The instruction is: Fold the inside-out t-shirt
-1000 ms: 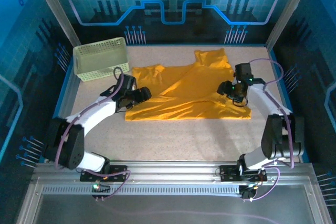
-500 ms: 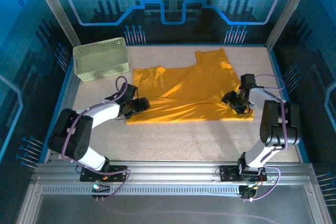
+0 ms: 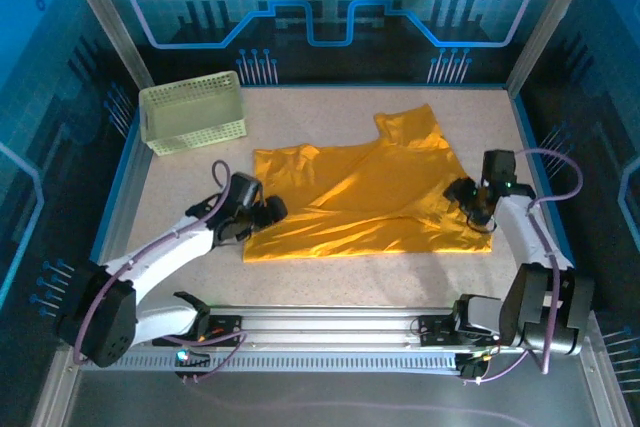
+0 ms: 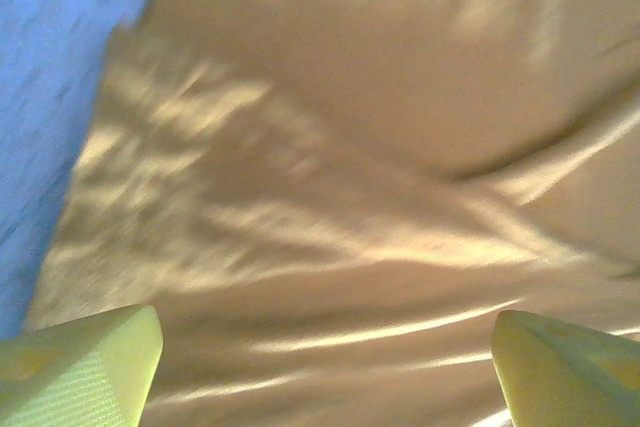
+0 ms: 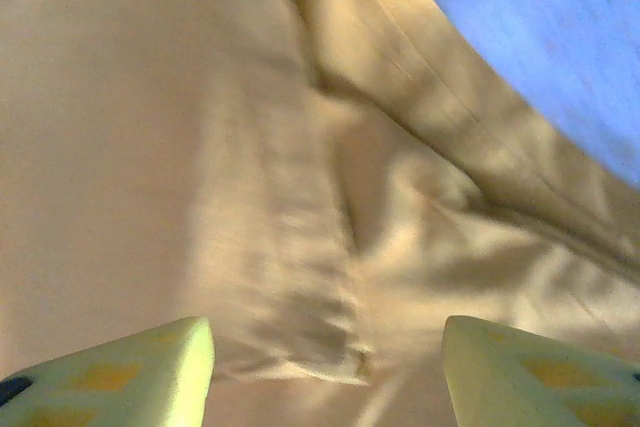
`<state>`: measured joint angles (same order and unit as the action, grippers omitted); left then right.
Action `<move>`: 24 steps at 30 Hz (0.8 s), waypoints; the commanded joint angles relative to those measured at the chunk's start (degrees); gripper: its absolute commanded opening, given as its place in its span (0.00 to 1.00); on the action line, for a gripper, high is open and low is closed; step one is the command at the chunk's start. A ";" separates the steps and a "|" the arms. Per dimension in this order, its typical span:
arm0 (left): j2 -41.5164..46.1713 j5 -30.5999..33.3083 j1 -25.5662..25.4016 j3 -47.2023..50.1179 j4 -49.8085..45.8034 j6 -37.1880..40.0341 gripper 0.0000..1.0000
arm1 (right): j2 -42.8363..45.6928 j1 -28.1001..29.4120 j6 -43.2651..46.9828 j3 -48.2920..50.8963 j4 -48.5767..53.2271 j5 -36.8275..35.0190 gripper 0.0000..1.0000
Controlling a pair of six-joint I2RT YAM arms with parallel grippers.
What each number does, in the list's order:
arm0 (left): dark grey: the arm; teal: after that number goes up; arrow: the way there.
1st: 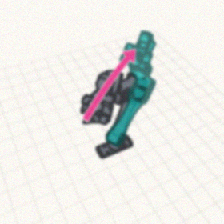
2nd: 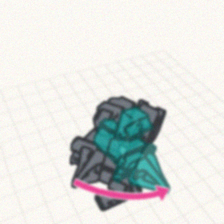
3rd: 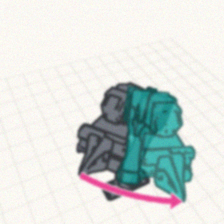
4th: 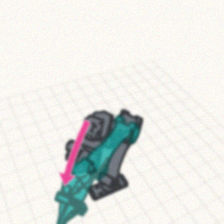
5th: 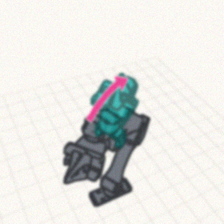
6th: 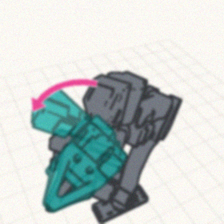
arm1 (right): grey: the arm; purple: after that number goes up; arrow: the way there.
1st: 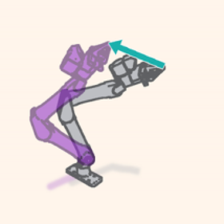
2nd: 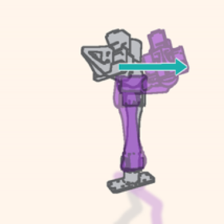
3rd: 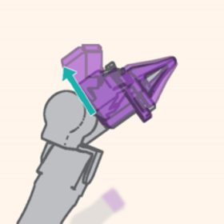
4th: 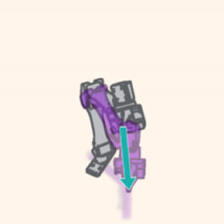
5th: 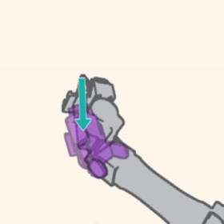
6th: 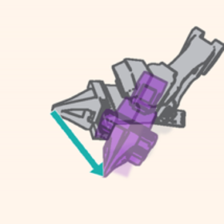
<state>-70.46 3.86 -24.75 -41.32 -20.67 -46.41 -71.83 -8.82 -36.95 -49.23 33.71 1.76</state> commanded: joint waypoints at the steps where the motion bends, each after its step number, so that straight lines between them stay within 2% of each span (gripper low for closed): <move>1: -7.90 0.97 2.22 -10.77 0.92 5.15 0.85 | -5.60 4.56 5.43 -11.28 0.07 0.18 0.64; 7: -26.27 -4.81 6.19 -25.02 4.63 7.30 0.81 | -25.43 10.10 7.89 -28.96 -0.56 4.68 0.63; 13: -39.56 -6.55 9.44 -32.15 6.49 7.72 0.79 | -43.34 9.59 7.78 -42.02 0.87 6.46 0.63; 18: -41.72 -5.25 12.41 -29.33 7.16 6.44 0.78 | -49.90 6.73 5.19 -44.41 2.79 4.49 0.63; 24: -37.95 -4.19 13.02 -23.00 6.95 6.01 0.78 | -47.79 1.27 0.19 -36.23 2.17 0.21 0.63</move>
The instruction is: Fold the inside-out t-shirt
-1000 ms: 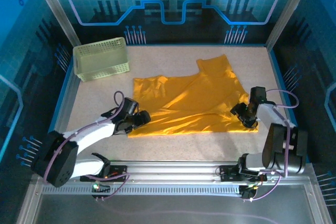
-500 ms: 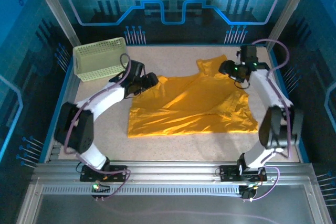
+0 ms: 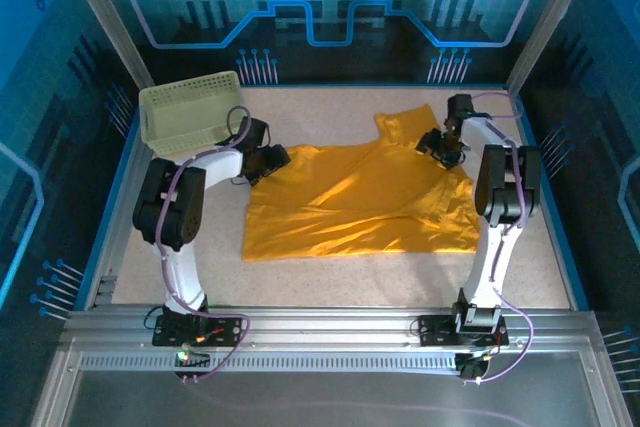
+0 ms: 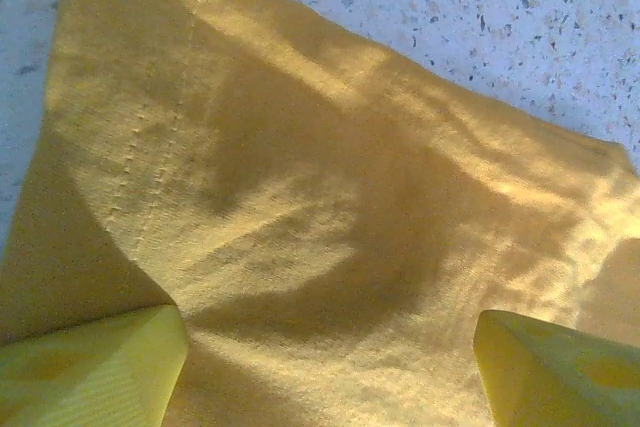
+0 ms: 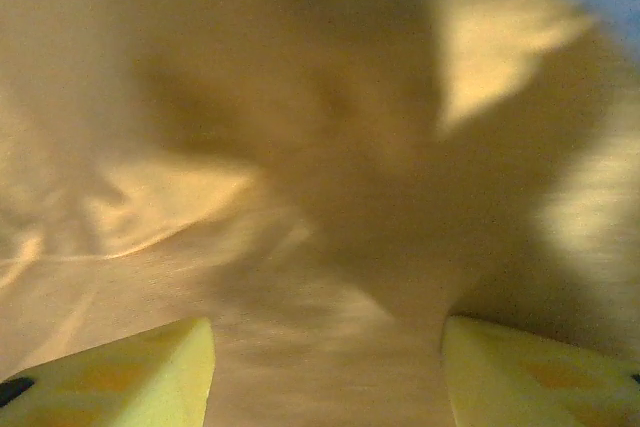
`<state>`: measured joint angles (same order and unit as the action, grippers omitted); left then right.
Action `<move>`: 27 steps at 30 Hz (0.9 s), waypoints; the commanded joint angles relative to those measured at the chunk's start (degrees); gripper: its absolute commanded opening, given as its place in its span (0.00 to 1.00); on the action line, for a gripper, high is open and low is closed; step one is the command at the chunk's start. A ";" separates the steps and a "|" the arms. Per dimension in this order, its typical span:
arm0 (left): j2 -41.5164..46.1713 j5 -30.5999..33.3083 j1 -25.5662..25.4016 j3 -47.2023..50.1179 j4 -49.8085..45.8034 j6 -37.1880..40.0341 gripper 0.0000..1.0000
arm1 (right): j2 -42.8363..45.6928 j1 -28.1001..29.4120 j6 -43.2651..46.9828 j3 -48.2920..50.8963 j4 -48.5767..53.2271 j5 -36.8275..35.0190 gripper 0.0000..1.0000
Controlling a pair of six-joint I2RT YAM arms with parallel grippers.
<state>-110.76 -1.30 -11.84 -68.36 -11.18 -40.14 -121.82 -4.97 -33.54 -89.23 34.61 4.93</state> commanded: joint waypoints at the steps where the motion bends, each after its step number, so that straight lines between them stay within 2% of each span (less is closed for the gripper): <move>1: 3.11 0.75 -0.09 5.16 -2.33 -0.58 0.78 | 3.20 -3.10 -3.56 5.30 0.86 -3.38 0.63; 9: 9.82 0.88 -5.49 10.86 -2.70 -3.01 0.79 | 11.87 -4.08 -4.11 13.68 -1.09 -4.90 0.63; 12: 12.57 2.72 -5.82 9.04 -5.01 -2.09 0.80 | 14.84 -3.71 -2.64 12.80 -0.98 -4.94 0.63; 14: 12.88 6.49 -5.77 4.80 -8.93 0.24 0.81 | 15.91 -3.23 -1.54 10.32 0.24 -5.95 0.63; 18: 10.06 14.60 -4.64 -4.96 -15.80 4.21 0.83 | 15.10 -0.90 1.69 3.46 2.00 -7.48 0.63; 27: -3.12 19.04 -2.33 -18.62 -23.42 5.21 0.81 | 6.53 1.41 4.63 -9.73 4.68 -7.13 0.63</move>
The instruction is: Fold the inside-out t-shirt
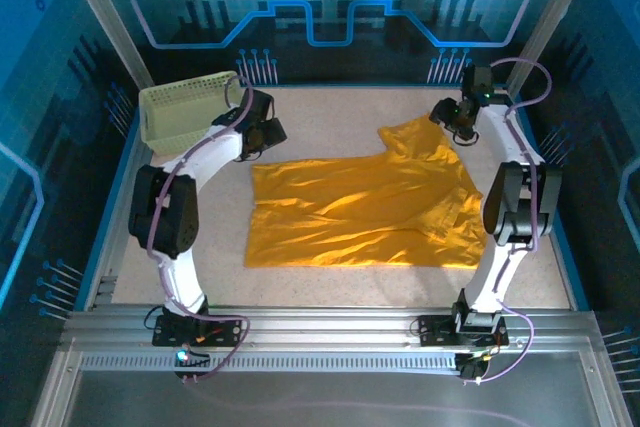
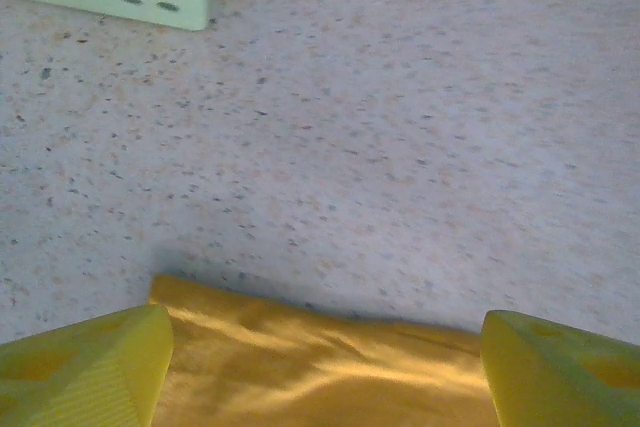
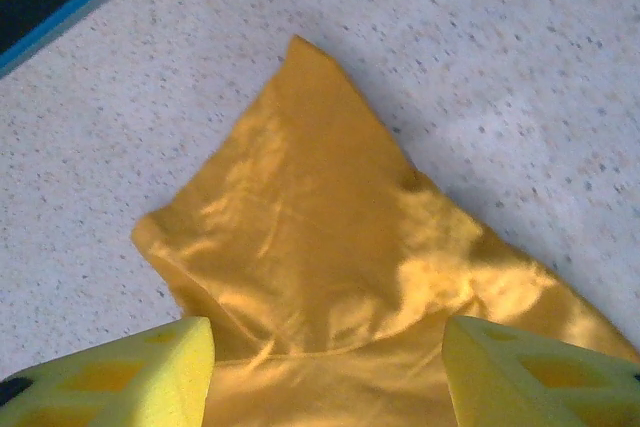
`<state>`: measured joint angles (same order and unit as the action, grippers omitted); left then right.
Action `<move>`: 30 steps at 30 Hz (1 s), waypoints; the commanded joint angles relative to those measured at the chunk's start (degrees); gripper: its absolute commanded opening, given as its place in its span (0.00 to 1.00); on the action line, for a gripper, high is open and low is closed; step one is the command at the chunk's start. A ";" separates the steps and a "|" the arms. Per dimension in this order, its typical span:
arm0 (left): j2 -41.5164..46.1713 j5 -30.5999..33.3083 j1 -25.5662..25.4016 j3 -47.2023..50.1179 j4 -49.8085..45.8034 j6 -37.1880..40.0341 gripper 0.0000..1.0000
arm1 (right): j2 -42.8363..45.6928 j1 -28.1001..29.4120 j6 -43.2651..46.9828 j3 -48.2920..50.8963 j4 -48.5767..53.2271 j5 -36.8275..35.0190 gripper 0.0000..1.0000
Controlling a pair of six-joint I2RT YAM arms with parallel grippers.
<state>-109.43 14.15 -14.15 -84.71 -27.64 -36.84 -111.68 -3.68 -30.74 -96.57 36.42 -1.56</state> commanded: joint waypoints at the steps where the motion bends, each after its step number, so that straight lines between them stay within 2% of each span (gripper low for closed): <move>1: -5.57 4.26 -0.04 -3.19 -7.75 1.88 0.80 | -4.41 0.08 2.20 -3.21 2.79 -0.38 0.63; 4: -8.08 6.20 0.04 -4.33 -7.96 2.27 0.79 | -6.94 0.08 3.50 -5.91 2.24 1.07 0.63; 11: -11.52 5.04 1.31 -5.21 -6.92 3.00 0.74 | -13.87 0.12 7.81 -14.04 1.91 2.86 0.64; 30: -13.97 0.26 2.31 -4.86 -4.98 2.74 0.39 | -27.85 0.78 10.60 -31.44 5.77 2.06 0.64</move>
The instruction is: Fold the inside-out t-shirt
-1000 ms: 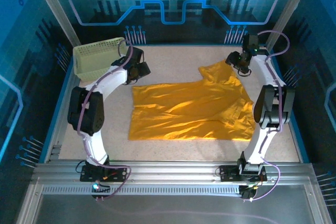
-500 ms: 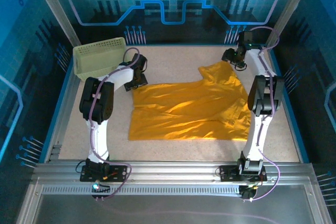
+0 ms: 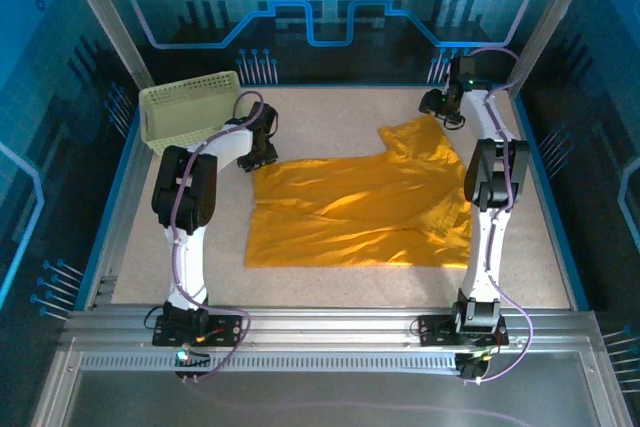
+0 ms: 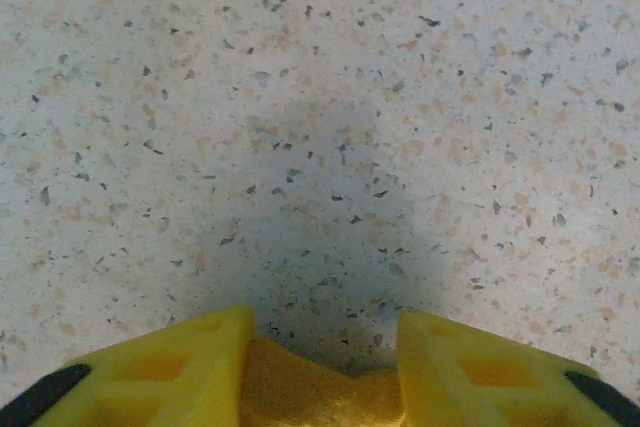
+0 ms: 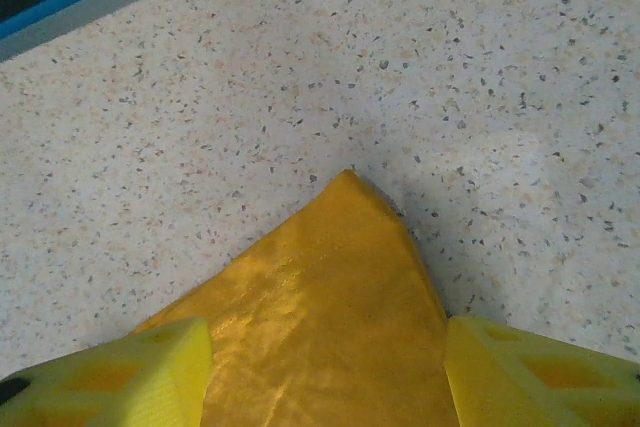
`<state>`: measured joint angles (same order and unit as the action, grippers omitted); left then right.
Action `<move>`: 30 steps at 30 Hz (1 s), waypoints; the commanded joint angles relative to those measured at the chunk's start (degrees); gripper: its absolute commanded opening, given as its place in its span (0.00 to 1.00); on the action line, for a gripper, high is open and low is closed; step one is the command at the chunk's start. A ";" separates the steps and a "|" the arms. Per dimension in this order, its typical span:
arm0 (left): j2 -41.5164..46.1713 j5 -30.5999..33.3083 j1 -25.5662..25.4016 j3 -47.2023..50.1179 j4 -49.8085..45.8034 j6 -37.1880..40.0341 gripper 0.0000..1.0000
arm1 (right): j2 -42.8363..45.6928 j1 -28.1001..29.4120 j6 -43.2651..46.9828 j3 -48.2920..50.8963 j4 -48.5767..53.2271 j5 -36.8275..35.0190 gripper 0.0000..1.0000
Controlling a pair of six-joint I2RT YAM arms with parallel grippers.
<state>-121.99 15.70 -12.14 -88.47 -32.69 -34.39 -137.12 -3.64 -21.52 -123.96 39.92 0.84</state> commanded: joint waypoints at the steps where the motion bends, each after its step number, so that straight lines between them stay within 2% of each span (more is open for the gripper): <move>1: -1.33 -1.48 0.28 -1.09 0.08 0.29 0.37 | -3.67 0.74 1.58 -5.87 3.02 -0.76 0.64; 11: -0.89 -3.03 0.24 -0.60 0.78 0.55 0.21 | -14.49 0.68 2.32 -20.96 8.93 -1.89 0.64; 19: -0.56 -3.48 0.19 -0.50 0.97 0.62 0.15 | -21.08 0.58 0.63 -27.82 11.03 0.61 0.59; 27: 0.03 -3.75 0.22 -0.15 1.44 0.55 0.11 | -22.17 -0.01 0.06 -29.16 12.25 2.70 0.35; 30: 0.68 -3.75 0.19 0.77 2.14 0.29 0.09 | -21.92 -0.31 0.11 -28.89 12.70 3.65 0.21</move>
<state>-122.02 12.99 -12.14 -88.42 -31.05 -34.33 -157.82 -3.77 -21.41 -151.55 50.52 2.42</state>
